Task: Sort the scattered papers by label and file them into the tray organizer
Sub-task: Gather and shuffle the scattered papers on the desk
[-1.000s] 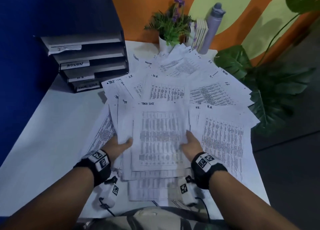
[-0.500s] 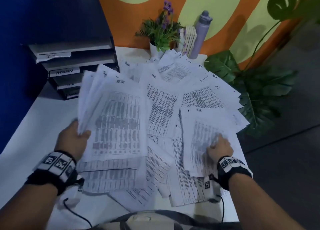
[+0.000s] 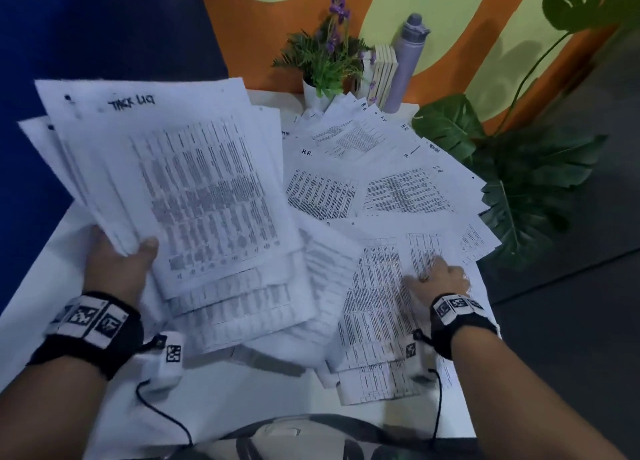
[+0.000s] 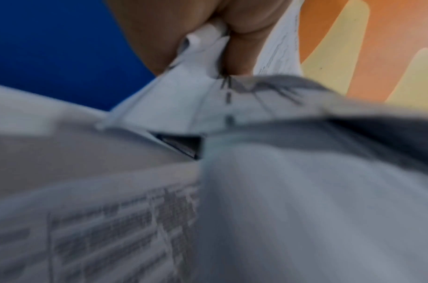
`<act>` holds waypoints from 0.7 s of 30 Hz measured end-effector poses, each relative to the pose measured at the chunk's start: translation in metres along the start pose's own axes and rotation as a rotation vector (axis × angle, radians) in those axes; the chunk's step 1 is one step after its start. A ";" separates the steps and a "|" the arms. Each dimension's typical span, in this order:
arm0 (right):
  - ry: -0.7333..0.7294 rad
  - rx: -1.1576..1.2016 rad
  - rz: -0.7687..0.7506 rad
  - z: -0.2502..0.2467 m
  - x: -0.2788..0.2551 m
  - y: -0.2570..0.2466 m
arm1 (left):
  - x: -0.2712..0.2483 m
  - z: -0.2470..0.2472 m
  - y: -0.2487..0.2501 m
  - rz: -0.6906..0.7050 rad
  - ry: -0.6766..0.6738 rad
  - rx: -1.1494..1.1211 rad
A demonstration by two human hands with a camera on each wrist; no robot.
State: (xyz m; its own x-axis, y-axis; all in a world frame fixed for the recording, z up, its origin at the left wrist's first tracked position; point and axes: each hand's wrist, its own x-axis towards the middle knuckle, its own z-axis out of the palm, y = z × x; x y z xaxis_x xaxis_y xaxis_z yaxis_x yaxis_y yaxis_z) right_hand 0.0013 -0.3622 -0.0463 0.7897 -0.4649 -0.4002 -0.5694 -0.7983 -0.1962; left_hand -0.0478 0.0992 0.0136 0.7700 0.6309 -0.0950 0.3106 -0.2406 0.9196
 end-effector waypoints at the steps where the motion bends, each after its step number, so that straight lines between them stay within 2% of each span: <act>1: -0.016 -0.031 0.002 0.002 -0.002 -0.004 | -0.004 0.007 -0.005 -0.021 -0.050 -0.017; 4: -0.045 -0.039 -0.003 0.019 -0.010 -0.014 | -0.016 0.037 -0.036 -0.136 -0.203 -0.087; 7: -0.109 0.054 -0.031 0.025 -0.014 -0.013 | -0.008 0.059 -0.104 -0.348 -0.384 -0.052; 9: -0.095 0.098 -0.051 0.017 -0.011 -0.012 | 0.005 0.069 -0.147 -0.424 -0.433 0.043; 11: -0.035 0.172 -0.060 0.007 -0.006 -0.011 | 0.014 0.073 -0.163 -0.386 -0.401 0.100; 14: -0.112 0.258 -0.100 0.005 -0.011 -0.018 | 0.005 0.067 -0.122 -0.289 -0.357 0.144; 17: -0.188 0.387 -0.084 0.018 -0.024 -0.028 | 0.004 0.064 -0.103 -0.255 -0.407 0.146; 19: -0.151 0.385 -0.114 0.028 -0.026 -0.031 | -0.002 0.067 -0.090 -0.249 -0.396 0.194; 21: -0.041 0.340 -0.171 0.026 -0.026 -0.031 | -0.005 0.067 -0.084 -0.214 -0.355 0.278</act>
State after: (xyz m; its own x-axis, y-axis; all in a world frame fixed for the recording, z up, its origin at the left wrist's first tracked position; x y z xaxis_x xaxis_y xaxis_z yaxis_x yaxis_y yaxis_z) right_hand -0.0078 -0.3153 -0.0525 0.8739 -0.3153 -0.3700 -0.4792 -0.6874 -0.5458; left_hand -0.0403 0.0675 -0.0888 0.7998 0.4094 -0.4390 0.5822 -0.3508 0.7335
